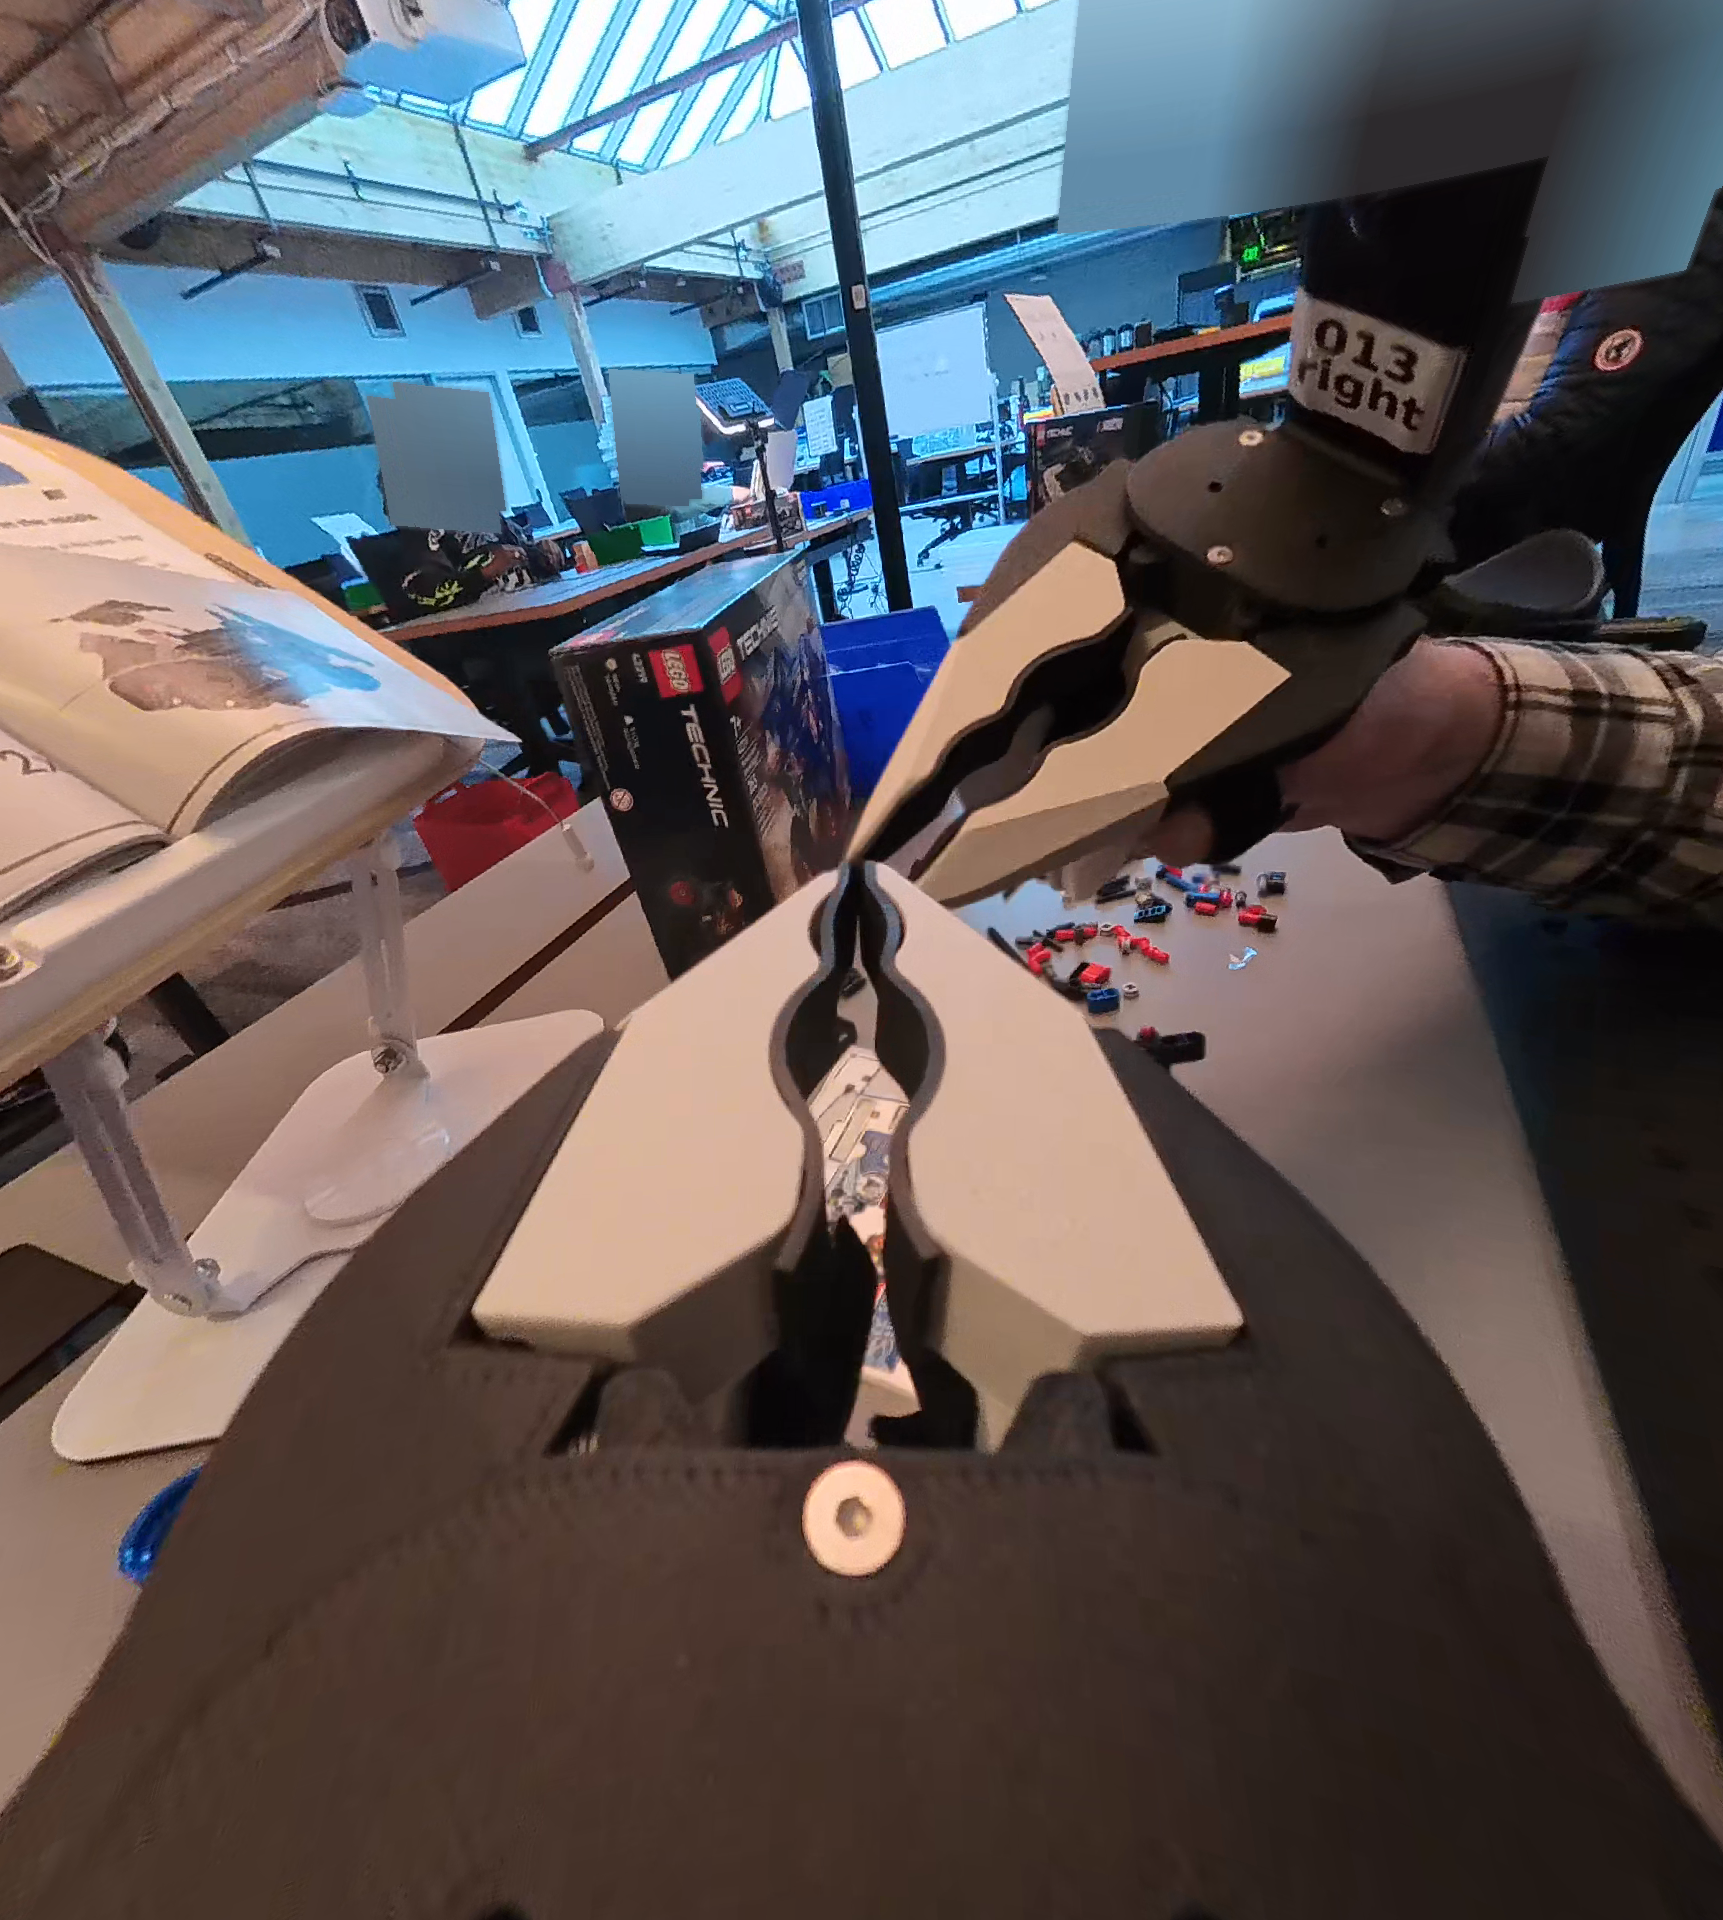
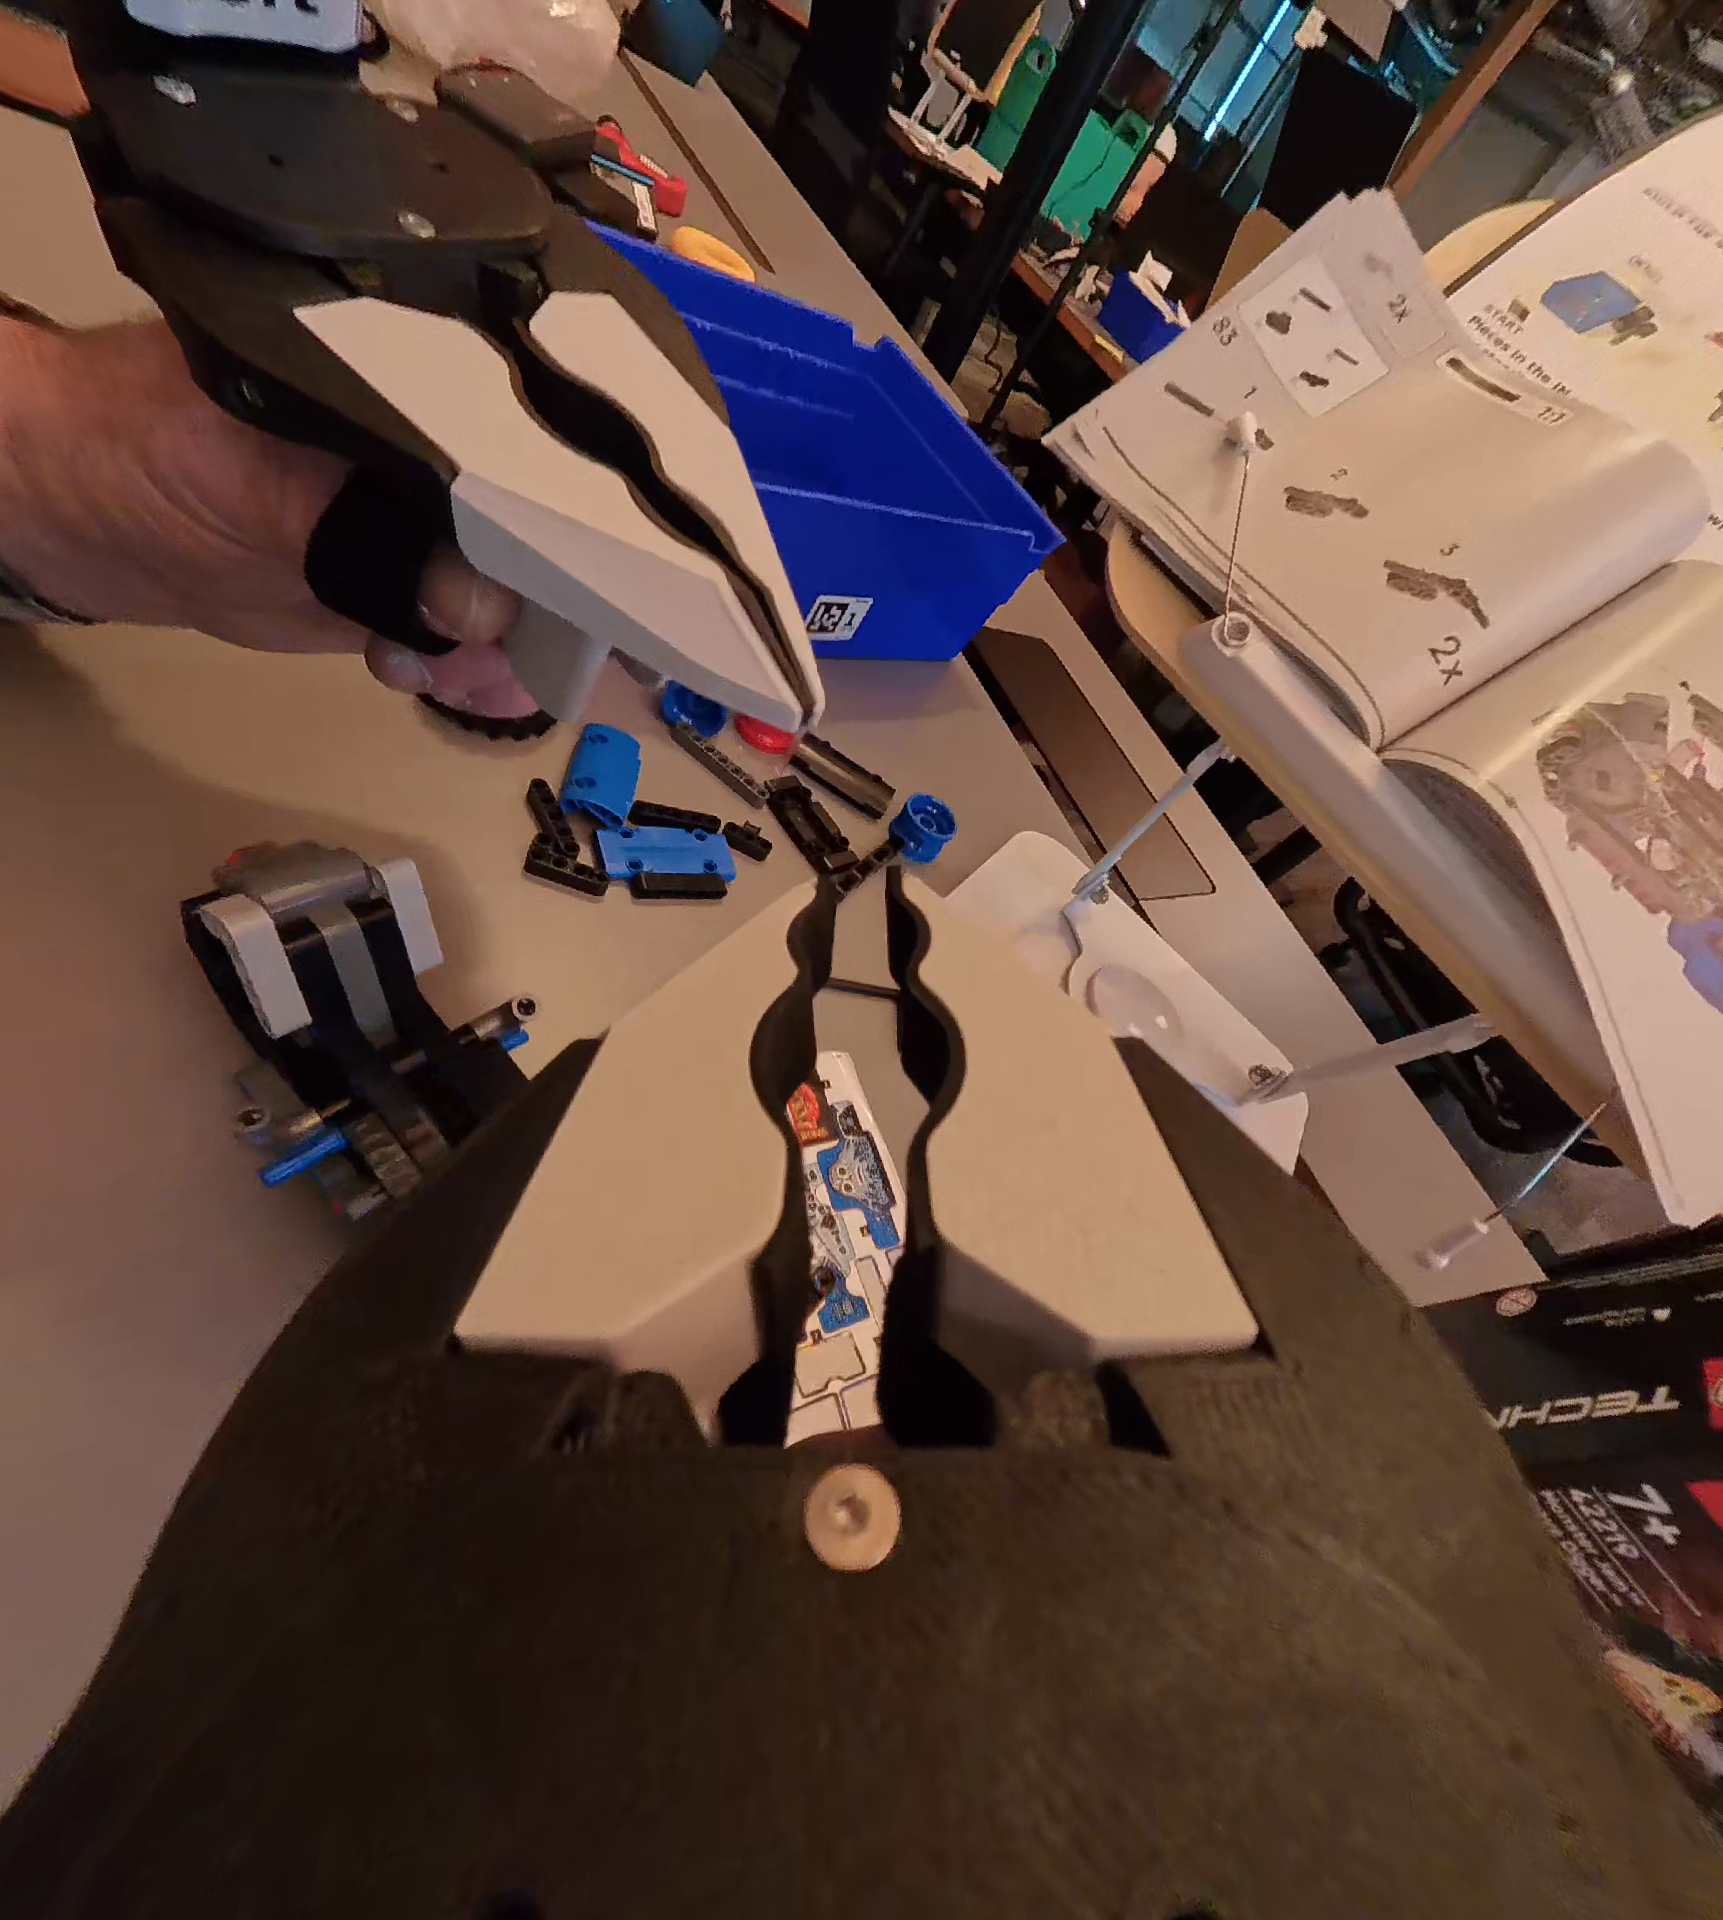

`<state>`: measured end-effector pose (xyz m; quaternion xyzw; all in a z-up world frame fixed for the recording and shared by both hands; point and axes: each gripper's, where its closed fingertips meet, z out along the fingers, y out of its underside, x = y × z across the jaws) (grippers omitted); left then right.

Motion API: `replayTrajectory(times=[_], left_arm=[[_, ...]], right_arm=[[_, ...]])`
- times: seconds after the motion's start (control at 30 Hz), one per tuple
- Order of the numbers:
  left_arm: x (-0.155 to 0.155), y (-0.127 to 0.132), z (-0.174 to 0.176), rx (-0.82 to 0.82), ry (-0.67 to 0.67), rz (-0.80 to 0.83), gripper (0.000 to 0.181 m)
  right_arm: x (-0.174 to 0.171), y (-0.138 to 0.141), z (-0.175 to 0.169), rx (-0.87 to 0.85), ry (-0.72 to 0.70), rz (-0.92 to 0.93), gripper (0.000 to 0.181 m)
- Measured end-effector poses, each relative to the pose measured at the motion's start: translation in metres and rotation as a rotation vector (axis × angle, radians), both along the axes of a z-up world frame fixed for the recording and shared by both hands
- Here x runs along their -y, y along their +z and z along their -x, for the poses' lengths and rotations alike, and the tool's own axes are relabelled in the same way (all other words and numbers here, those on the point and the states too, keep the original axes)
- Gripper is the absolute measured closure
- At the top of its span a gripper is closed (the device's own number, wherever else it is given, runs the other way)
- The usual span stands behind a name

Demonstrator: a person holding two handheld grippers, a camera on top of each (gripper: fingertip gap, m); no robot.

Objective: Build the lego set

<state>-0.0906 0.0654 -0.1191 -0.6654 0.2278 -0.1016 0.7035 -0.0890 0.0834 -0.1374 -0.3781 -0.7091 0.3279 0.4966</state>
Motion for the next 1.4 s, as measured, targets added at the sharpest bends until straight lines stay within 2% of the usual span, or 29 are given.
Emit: replayTrajectory(times=[0.23, 0.4, 0.7, 0.93, 1.13, 1.4], left_arm=[[-0.006, -0.018, 0.026, 0.032, 0.054, 0.104, 0.181], [-0.008, -0.04, 0.043, -0.006, 0.094, 0.249, 0.179], [0.007, -0.123, 0.049, -0.223, 0.101, 0.694, 0.153], [0.01, -0.173, 0.045, -0.278, 0.123, 0.894, 0.155], [0.005, -0.176, 0.049, -0.296, 0.171, 0.889, 0.181], [0.004, -0.175, 0.046, -0.314, 0.143, 0.864, 0.181]], right_arm=[[-0.022, -0.012, -0.006, 0.024, -0.05, 0.032, 0.174], [-0.044, -0.013, -0.016, 0.021, -0.087, 0.085, 0.174], [-0.054, -0.031, -0.02, 0.074, -0.105, 0.079, 0.173], [-0.052, -0.038, -0.019, 0.093, -0.099, 0.068, 0.173], [-0.052, -0.039, -0.02, 0.096, -0.094, 0.072, 0.174], [-0.054, -0.04, -0.02, 0.098, -0.094, 0.079, 0.174]])
